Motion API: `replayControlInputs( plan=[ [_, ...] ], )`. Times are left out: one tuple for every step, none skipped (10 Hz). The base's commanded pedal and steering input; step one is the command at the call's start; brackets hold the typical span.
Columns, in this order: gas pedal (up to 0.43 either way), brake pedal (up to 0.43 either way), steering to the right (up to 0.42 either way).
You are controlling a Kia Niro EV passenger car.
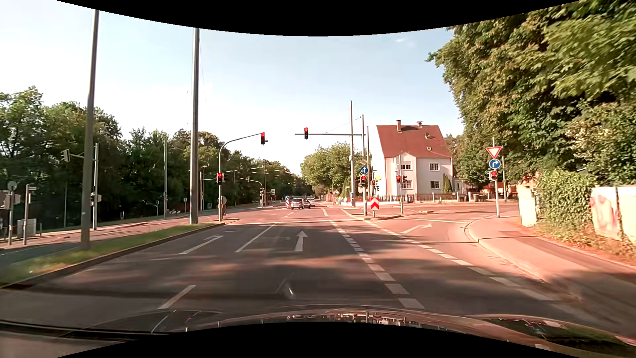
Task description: Follow the waypoints while adhering to traffic rules and regulations
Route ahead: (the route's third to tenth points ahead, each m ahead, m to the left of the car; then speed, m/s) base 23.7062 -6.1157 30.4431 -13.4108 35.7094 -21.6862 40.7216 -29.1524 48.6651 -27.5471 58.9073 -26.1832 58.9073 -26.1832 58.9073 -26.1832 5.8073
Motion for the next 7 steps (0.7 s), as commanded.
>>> replayControlInputs(
  plan=[
    [0.0,0.171,0.086],
    [0.0,0.159,0.088],
    [0.0,0.159,0.092],
    [0.0,0.152,0.099],
    [0.0,0.146,0.106],
    [0.0,0.14,0.115],
    [0.0,0.122,0.12]
  ],
)
